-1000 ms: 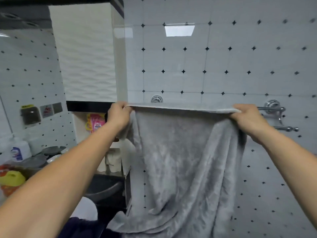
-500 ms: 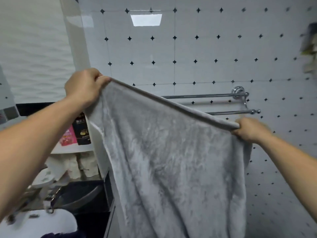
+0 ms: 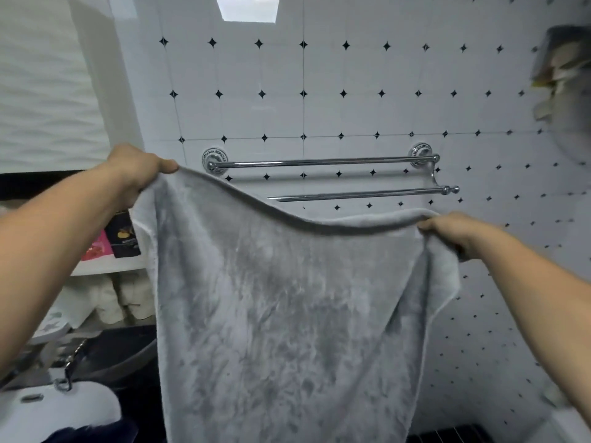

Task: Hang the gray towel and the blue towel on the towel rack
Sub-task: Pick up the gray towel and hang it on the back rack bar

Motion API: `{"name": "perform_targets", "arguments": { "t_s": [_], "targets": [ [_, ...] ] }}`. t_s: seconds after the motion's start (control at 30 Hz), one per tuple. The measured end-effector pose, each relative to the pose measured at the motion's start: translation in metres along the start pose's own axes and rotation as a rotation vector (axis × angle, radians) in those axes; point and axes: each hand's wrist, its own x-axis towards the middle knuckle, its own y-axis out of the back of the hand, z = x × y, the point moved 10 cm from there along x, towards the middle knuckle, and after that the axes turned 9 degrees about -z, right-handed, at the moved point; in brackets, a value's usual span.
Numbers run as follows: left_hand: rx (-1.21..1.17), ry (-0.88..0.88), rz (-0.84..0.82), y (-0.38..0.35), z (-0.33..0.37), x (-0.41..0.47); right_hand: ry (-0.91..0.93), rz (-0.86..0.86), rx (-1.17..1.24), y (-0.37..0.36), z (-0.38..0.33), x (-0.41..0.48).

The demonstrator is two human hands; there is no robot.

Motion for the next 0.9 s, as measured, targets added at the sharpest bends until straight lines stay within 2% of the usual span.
{"name": "perform_targets", "arguments": {
  "t_s": [0.13,0.27,0.37,0.5,0.6,0.67,0.73,0.8,0.9],
  "targets": [
    [-0.102,0.084,-0.077,-0.019,-0.016,-0.006,-0.021,-0.236,0.128,-0.039,-0.014,-0.017],
    [-0.166,0.136,-0.189,-0.048,-0.027,-0.021,0.065,-0.444,0.312,-0.078,-0.042,-0.035],
    [-0.177,0.087,-0.229,-0.083,-0.021,-0.042,0.173,-0.496,0.462,-0.109,-0.073,-0.051],
    [-0.246,-0.009,-0.438,-0.148,-0.005,-0.073,0.308,-0.492,0.504,-0.158,-0.116,-0.081],
    [-0.279,-0.071,-0.562,-0.175,0.004,-0.096,0.356,-0.653,0.673,-0.198,-0.142,-0.111],
    [-0.385,-0.063,-0.671,-0.183,0.006,-0.106,0.420,-0.749,0.662,-0.211,-0.150,-0.126],
    [-0.537,-0.022,-0.764,-0.184,0.002,-0.109,0.520,-0.772,0.633,-0.210,-0.154,-0.132],
    [-0.631,-0.003,-0.736,-0.173,-0.003,-0.104,0.585,-0.750,0.646,-0.205,-0.152,-0.132],
    [-0.702,-0.014,-0.752,-0.166,-0.008,-0.104,0.707,-0.486,0.502,-0.190,-0.153,-0.129]
  ]
}}
